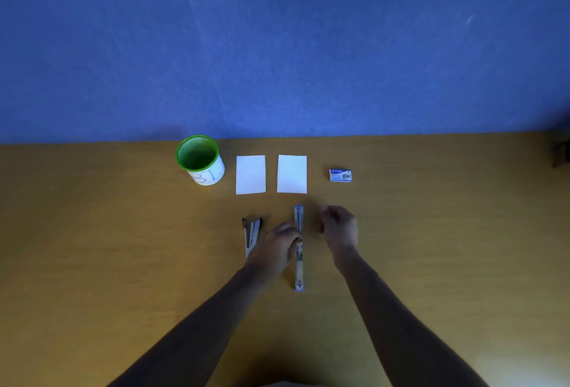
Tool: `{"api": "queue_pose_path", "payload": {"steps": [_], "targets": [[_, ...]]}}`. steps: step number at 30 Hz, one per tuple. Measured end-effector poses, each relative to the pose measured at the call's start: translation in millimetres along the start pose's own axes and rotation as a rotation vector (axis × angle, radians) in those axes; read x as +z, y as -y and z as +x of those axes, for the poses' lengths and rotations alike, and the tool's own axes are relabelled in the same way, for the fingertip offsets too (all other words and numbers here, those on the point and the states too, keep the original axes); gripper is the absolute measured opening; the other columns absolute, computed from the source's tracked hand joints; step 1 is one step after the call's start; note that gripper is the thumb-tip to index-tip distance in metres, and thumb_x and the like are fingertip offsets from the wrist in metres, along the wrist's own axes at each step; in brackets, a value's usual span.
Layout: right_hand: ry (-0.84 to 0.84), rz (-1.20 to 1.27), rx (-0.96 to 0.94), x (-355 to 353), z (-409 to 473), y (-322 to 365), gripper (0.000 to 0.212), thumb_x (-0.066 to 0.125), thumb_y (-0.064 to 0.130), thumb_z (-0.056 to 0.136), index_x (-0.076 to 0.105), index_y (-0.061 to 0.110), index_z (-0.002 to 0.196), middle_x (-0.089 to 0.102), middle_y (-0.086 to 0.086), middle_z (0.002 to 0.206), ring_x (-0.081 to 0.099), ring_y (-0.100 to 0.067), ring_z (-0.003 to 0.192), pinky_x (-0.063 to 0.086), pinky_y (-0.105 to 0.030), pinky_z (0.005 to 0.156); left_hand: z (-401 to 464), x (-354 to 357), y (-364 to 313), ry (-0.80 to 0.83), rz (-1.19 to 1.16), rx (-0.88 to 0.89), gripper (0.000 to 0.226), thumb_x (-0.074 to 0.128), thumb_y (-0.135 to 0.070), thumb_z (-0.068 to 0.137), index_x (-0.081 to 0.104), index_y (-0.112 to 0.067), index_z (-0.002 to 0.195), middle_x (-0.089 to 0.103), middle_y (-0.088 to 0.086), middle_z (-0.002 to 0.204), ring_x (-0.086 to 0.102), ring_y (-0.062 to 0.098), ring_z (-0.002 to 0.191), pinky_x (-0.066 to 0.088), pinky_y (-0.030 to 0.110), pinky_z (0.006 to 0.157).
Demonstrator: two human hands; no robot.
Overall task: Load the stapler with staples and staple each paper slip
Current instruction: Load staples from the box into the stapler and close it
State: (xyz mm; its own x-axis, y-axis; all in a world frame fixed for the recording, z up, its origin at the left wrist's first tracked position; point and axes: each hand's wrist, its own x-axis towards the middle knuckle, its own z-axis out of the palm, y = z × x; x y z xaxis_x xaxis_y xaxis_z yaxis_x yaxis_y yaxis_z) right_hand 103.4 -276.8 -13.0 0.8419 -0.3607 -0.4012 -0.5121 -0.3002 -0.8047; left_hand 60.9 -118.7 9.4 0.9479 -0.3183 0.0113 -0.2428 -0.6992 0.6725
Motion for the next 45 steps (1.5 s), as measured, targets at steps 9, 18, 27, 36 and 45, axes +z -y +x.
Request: {"api": "queue_pose_path", "payload": {"steps": [9, 18, 27, 36, 45], "targets": [[0.458, 0.497, 0.193, 9.3, -59.9, -1.9, 0.033, 0.046, 0.031, 0.104, 0.066, 0.012, 0.086, 0.063, -0.003, 0.065, 0.064, -0.018, 0.061, 0.05, -0.029, 0.053, -5.1, -8.6, -10.1, -0.04, -0.048, 0.024, 0.017, 0.058, -0.001, 0.088, 0.068, -0.004, 0.102, 0.064, 0.01, 0.102, 0.062, 0.024, 0.092, 0.045, 0.026, 0.076], [0.477, 0.654, 0.293, 0.1, -70.6, 6.3, 0.015, 0.047, 0.008, 0.098, 0.058, 0.003, 0.089, 0.046, -0.005, 0.064, 0.038, -0.014, 0.053, 0.028, -0.026, 0.047, -15.8, -23.0, -0.9, -0.188, -0.085, 0.054, 0.042, 0.076, -0.025, 0.08, 0.063, -0.011, 0.118, 0.062, 0.003, 0.111, 0.06, 0.011, 0.092, 0.049, 0.022, 0.077], [0.438, 0.718, 0.373, -2.6, -70.4, 2.8, 0.016, 0.045, 0.008, 0.097, 0.059, 0.001, 0.095, 0.054, -0.007, 0.066, 0.042, -0.014, 0.049, 0.028, -0.024, 0.041, -9.5, -17.2, 12.7, -0.171, 0.192, -0.104, 0.031, 0.064, -0.024, 0.09, 0.065, -0.009, 0.116, 0.063, 0.007, 0.112, 0.056, 0.025, 0.108, 0.048, 0.034, 0.088], [0.478, 0.705, 0.371, -3.5, -69.9, 0.2, 0.03, 0.046, 0.009, 0.094, 0.066, 0.008, 0.072, 0.058, -0.008, 0.066, 0.045, -0.014, 0.049, 0.031, -0.024, 0.04, 6.3, 1.7, 10.8, 0.132, 0.418, -0.241, 0.02, 0.052, -0.016, 0.095, 0.068, -0.008, 0.104, 0.056, 0.009, 0.117, 0.047, 0.028, 0.12, 0.04, 0.039, 0.096], [0.494, 0.689, 0.378, 0.6, -68.6, -1.6, 0.021, 0.048, 0.01, 0.094, 0.063, 0.006, 0.08, 0.062, -0.009, 0.069, 0.046, -0.014, 0.049, 0.032, -0.024, 0.039, 8.5, -10.2, 13.6, -0.033, 0.098, -0.344, 0.013, 0.067, -0.012, 0.086, 0.071, -0.013, 0.098, 0.071, 0.005, 0.101, 0.066, 0.021, 0.092, 0.053, 0.03, 0.074]]}}
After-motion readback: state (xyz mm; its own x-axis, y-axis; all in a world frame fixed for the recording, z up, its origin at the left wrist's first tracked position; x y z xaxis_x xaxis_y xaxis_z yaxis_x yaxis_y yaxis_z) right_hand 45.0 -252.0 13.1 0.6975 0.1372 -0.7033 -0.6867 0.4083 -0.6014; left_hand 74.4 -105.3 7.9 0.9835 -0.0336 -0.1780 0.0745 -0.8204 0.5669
